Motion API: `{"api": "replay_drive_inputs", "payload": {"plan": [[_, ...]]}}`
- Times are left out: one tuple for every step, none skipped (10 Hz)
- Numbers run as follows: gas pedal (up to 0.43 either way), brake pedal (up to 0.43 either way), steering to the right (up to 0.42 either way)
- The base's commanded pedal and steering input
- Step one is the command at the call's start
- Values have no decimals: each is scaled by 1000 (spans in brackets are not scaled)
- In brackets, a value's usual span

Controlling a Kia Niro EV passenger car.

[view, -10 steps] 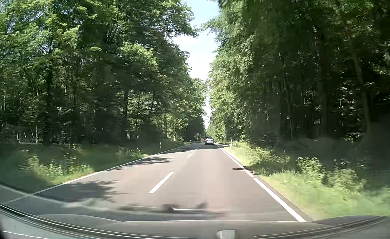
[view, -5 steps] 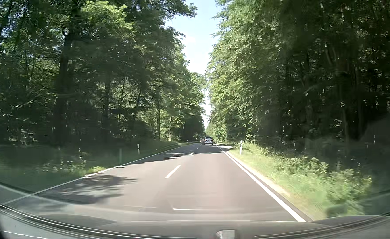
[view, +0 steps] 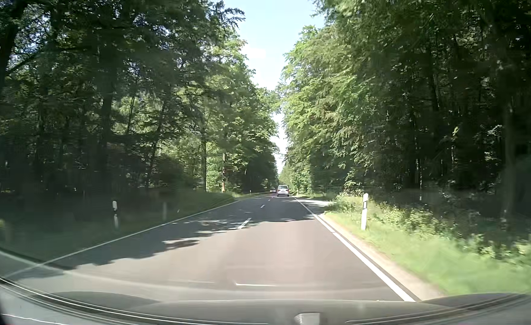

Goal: Follow the waypoints while adhering to traffic rules and regulations

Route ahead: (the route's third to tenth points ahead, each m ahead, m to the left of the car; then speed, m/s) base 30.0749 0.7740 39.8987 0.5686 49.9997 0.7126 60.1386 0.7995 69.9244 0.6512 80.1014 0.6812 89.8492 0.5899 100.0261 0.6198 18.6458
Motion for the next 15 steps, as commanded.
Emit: {"api": "replay_drive_inputs", "payload": {"plan": [[0,30,0],[0,30,1],[0,30,1],[0,30,0],[0,30,0],[0,30,0],[0,30,0],[0,30,0],[0,30,0],[0,30,0],[0,30,0],[0,30,0],[0,30,0],[0,30,0],[0,30,0]]}}
